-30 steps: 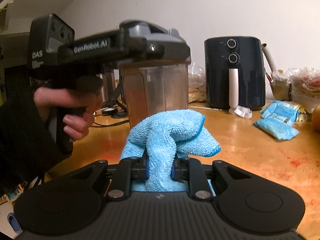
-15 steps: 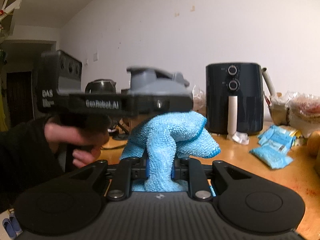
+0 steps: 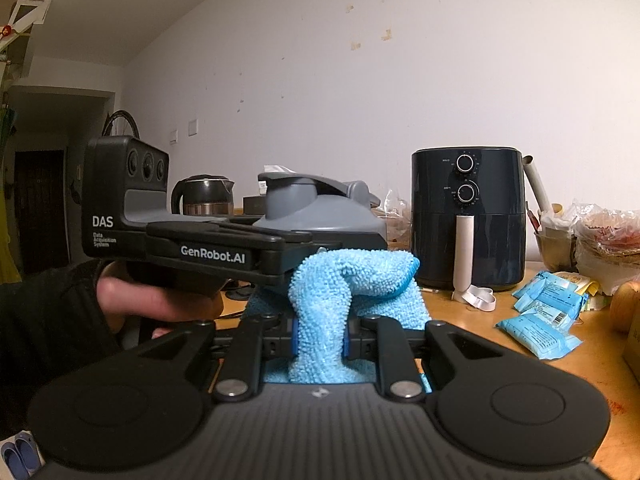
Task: Clean container
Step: 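Press the cloth under the bottle base with right tool while left tool lowers bottle, then wipe the cloth up the bottle side with right tool while left tool raises bottle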
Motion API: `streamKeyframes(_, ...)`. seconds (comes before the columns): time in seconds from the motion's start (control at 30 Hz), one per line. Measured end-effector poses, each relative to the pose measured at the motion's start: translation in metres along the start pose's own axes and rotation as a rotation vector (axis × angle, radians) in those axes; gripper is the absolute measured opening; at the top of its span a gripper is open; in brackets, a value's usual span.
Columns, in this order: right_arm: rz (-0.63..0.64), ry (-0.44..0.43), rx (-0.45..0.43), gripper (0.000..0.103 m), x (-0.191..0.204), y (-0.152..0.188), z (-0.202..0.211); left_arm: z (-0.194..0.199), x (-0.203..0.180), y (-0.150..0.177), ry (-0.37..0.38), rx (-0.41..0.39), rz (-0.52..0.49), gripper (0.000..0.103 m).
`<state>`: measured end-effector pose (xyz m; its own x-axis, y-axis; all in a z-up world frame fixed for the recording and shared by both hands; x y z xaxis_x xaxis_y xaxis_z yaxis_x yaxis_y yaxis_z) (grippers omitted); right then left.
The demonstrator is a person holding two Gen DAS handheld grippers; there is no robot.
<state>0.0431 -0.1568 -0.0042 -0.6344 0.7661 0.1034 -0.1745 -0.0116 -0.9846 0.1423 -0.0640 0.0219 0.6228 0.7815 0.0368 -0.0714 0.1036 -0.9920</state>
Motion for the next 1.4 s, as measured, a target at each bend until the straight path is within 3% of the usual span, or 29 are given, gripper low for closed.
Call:
streamKeyframes(0.9, -0.012, -0.006, 0.016, 0.016, -0.003, 0.007, -0.004, -0.003, 0.000, 0.000, 0.004, -0.002, -0.001, 0.095)
streamKeyframes(1.4, -0.048, -0.012, 0.120, 0.015, -0.010, 0.048, -0.018, -0.002, 0.000, -0.001, 0.004, -0.005, 0.000, 0.095)
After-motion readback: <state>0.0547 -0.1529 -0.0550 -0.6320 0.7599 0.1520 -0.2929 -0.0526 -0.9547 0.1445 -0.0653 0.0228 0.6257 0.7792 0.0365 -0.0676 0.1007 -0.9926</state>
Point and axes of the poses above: each gripper's, at about its wrist camera, not at the fingertips, and z roughly against the way its jaws point, x to its left, y to its underside, the point moved 8 cm from there along -z, roughly the way its jaws point, and after that the axes turned 7 degrees about -y, right-handed, at the moved point
